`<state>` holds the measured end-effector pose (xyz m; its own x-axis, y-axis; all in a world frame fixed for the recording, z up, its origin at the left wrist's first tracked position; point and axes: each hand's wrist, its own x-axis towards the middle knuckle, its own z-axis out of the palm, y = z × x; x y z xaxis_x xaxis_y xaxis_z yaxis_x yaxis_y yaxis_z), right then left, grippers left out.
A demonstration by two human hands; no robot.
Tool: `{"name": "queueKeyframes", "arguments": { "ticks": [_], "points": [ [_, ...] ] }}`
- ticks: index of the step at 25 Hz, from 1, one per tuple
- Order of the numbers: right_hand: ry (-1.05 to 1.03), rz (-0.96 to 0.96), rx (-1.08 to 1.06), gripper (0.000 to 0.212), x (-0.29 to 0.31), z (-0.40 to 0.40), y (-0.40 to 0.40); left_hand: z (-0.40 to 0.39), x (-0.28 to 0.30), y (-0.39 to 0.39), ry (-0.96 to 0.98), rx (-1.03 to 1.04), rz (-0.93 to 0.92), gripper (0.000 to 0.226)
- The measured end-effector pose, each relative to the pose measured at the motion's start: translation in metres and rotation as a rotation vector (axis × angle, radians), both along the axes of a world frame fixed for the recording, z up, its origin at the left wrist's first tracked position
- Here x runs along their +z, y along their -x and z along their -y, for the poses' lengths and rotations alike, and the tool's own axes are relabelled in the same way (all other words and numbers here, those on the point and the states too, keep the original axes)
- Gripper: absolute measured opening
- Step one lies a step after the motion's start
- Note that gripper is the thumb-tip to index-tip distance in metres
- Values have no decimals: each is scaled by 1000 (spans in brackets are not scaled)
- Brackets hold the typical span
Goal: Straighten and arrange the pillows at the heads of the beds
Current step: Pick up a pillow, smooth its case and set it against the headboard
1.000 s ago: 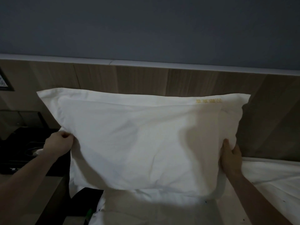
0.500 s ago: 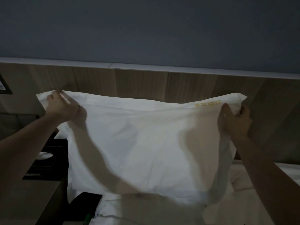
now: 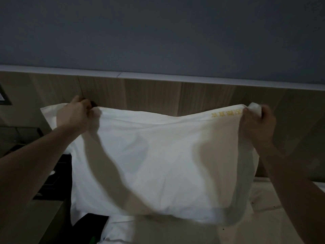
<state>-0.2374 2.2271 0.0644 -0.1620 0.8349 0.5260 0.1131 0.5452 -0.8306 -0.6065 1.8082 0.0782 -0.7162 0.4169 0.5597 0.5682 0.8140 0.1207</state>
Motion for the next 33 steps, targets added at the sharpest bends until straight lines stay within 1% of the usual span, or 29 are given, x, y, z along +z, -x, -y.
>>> {"name": "queueKeyframes", "arguments": {
  "ticks": [3,6,8,12,15,17,20,21,24,26,27,28,29,30,31,32,33],
  "points": [
    [9,-68,-42,25,-2,-4,2,1,1,5,-174,45,-20,22],
    [15,-75,-68,33,-5,-10,9,-5,-3,8,-228,103,96,24],
    [4,-82,-80,36,-4,-15,12,-10,-4,8,-283,121,133,25],
    [-25,-9,-84,36,-8,-18,16,-10,-5,10,-279,136,143,25],
    [2,-24,-91,42,-15,-14,15,-8,-6,12,-307,129,107,25],
    [21,-30,-86,47,-21,-13,10,-9,-7,8,-375,151,132,26],
    [75,19,-83,50,-34,-9,2,-15,-8,0,-483,208,246,27],
    [89,26,-81,51,-40,-6,-2,-16,-9,-4,-522,196,266,28],
    [180,10,-68,58,-66,8,-17,-7,-20,-21,-686,132,278,38],
    [265,-12,-43,65,-93,23,-27,11,-47,-26,-774,94,300,52],
    [298,-15,-33,64,-105,31,-30,20,-62,-26,-770,113,326,62],
    [332,-3,-29,64,-115,39,-33,30,-79,-21,-750,164,391,71],
    [366,9,-27,63,-122,46,-35,37,-92,-18,-748,186,501,77],
    [403,16,-26,63,-126,49,-35,41,-103,-16,-783,165,643,79],
    [431,21,-23,64,-128,51,-35,42,-108,-17,-816,121,780,74],
    [448,27,-19,67,-127,51,-34,41,-109,-22,-821,77,867,63],
    [456,33,-19,69,-125,50,-33,41,-108,-25,-786,72,882,53]
  ]
}}
